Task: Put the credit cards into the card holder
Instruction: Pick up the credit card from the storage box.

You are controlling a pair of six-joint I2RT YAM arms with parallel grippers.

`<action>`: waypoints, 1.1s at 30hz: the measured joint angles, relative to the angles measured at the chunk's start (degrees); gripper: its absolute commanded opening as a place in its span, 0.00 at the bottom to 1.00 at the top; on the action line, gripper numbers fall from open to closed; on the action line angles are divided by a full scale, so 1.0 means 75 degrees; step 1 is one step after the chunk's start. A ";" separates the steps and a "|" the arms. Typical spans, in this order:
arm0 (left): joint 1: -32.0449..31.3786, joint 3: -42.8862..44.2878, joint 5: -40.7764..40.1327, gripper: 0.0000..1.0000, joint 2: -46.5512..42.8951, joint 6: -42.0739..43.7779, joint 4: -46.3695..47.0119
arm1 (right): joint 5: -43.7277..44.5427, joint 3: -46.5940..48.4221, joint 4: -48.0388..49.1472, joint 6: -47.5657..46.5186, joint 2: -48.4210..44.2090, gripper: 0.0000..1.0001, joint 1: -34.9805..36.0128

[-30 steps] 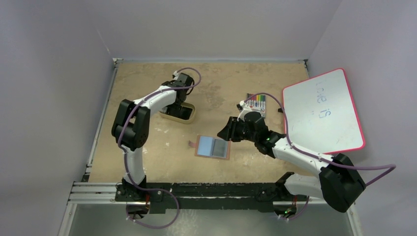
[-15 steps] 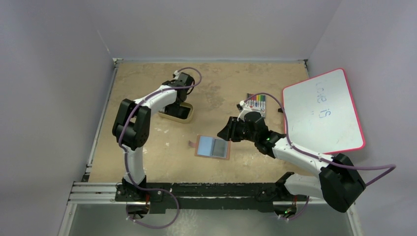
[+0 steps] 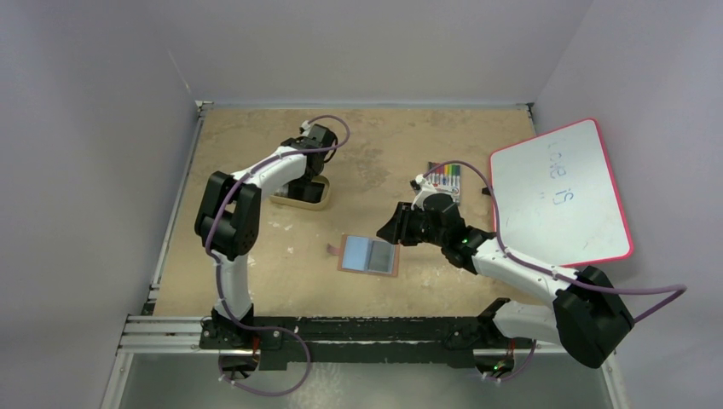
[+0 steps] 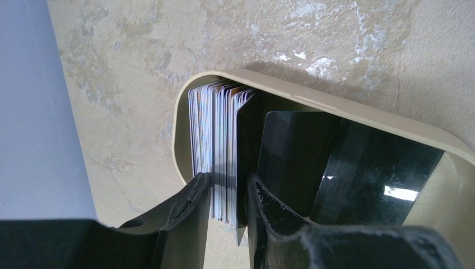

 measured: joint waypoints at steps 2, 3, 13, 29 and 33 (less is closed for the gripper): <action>0.0000 0.0000 -0.0012 0.30 0.0000 0.0006 -0.0017 | 0.0000 0.0000 0.0000 -0.0003 0.0000 0.42 0.0000; 0.0000 0.0003 -0.0044 0.31 0.0000 0.0017 -0.0035 | 0.0000 0.0000 0.0000 -0.0003 0.0000 0.42 0.0000; 0.0003 0.0023 -0.0251 0.27 0.0000 0.0032 -0.0070 | 0.0003 0.0000 0.0000 -0.0003 0.0017 0.42 0.0000; 0.0000 0.0291 -0.0026 0.00 -0.0003 0.0026 -0.0239 | 0.0000 0.0000 0.0003 -0.0006 0.0058 0.42 0.0000; 0.0000 0.0291 0.0189 0.00 -0.0003 0.0023 -0.0271 | 0.0003 0.0000 0.0003 -0.0006 0.0058 0.42 0.0000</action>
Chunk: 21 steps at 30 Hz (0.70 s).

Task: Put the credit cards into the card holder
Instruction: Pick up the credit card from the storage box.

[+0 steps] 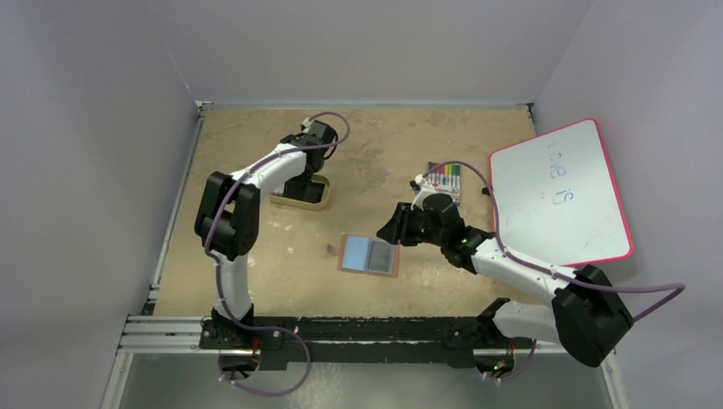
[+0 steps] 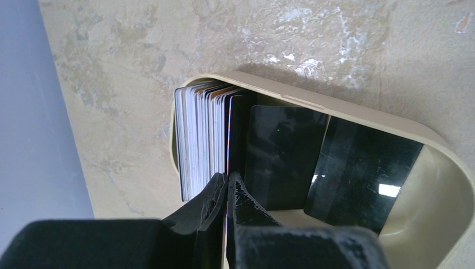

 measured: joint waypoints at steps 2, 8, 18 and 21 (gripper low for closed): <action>0.0000 0.0000 0.0125 0.00 -0.0003 0.0000 -0.0003 | 0.0000 0.0000 0.0000 0.0000 0.0000 0.42 0.0000; 0.0000 0.0006 0.0466 0.00 -0.0038 -0.0044 -0.0099 | 0.0006 0.0003 0.0000 0.0000 0.0000 0.42 0.0000; 0.0038 0.0685 0.0682 0.00 -0.0096 -0.0210 -0.0854 | 0.0009 0.0003 0.0000 0.0003 0.0000 0.42 0.0000; 0.0061 0.0688 0.0752 0.00 -0.0280 -0.0280 -0.0962 | 0.0009 0.0003 0.0000 0.0006 0.0000 0.42 0.0000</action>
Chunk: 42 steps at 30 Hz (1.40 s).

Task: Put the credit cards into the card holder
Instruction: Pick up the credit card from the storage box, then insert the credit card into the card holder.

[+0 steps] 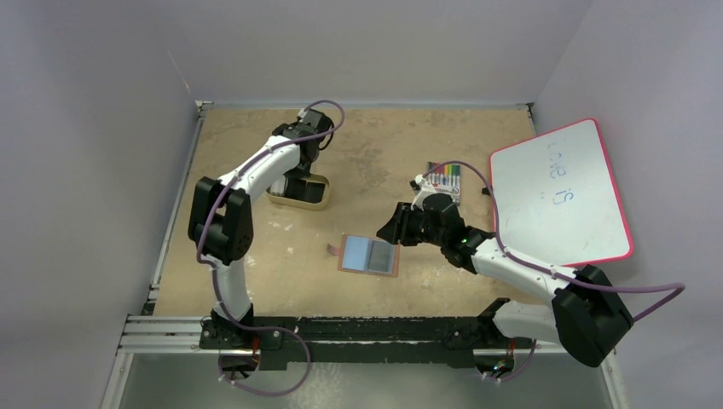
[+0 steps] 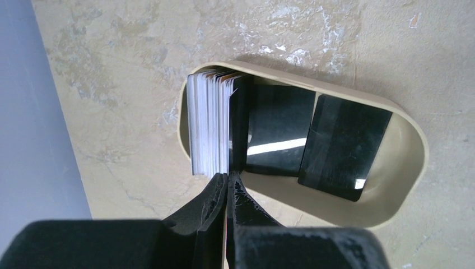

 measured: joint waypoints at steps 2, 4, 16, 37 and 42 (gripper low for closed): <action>0.0006 0.0000 0.0041 0.00 -0.0201 -0.0029 -0.0047 | 0.0000 0.0000 0.0000 0.0000 -0.0003 0.42 0.0000; 0.0003 -0.0012 0.0067 0.00 -0.0484 -0.0102 -0.0035 | 0.0000 0.0000 0.0000 0.0006 -0.0015 0.42 0.0000; 0.0012 -0.1285 0.1746 0.00 -0.2973 -0.0691 0.0941 | 0.0003 0.0000 -0.0009 0.0207 -0.0055 0.40 0.0000; -0.0778 -0.6866 0.6321 0.00 -0.5365 -0.4925 0.5919 | 0.0673 0.0000 -0.1003 0.1035 0.0434 0.41 0.0000; -0.1716 -0.7528 0.6175 0.00 -0.5467 -0.5555 0.6930 | 0.0758 -0.0003 -0.1064 0.1093 0.0460 0.41 0.0000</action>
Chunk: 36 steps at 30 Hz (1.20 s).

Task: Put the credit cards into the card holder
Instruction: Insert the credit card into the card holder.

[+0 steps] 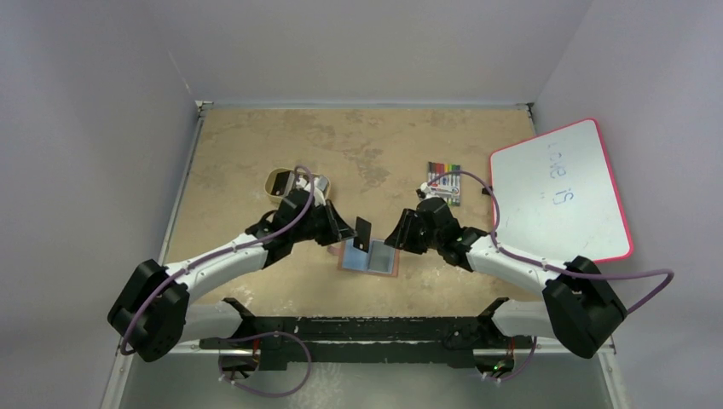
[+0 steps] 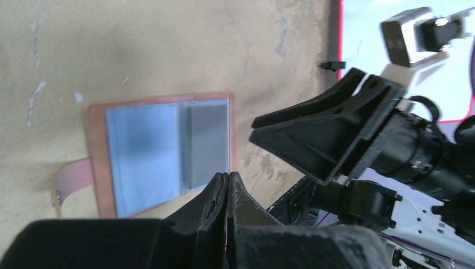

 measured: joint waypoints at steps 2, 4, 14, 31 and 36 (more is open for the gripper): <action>-0.0055 -0.0300 -0.0055 0.00 0.0000 -0.0134 0.0195 | 0.0032 -0.0009 0.0003 0.0009 0.0003 0.40 0.0000; -0.0055 -0.0536 -0.0140 0.00 0.0000 -0.0216 0.0268 | 0.0041 -0.0038 0.0020 0.0009 0.0035 0.40 0.0000; -0.0050 -0.0915 -0.0160 0.00 0.0181 -0.0248 0.0702 | -0.0023 -0.0172 0.0160 0.0006 0.0204 0.40 0.0000; -0.0105 -0.1139 0.0443 0.00 0.1166 -0.0242 0.1641 | -0.0169 -0.0268 0.0548 -0.0006 0.0717 0.39 0.0000; -0.0114 -0.1148 0.0484 0.00 0.1355 -0.0233 0.1807 | -0.0178 -0.0274 0.0597 -0.0009 0.0831 0.39 0.0000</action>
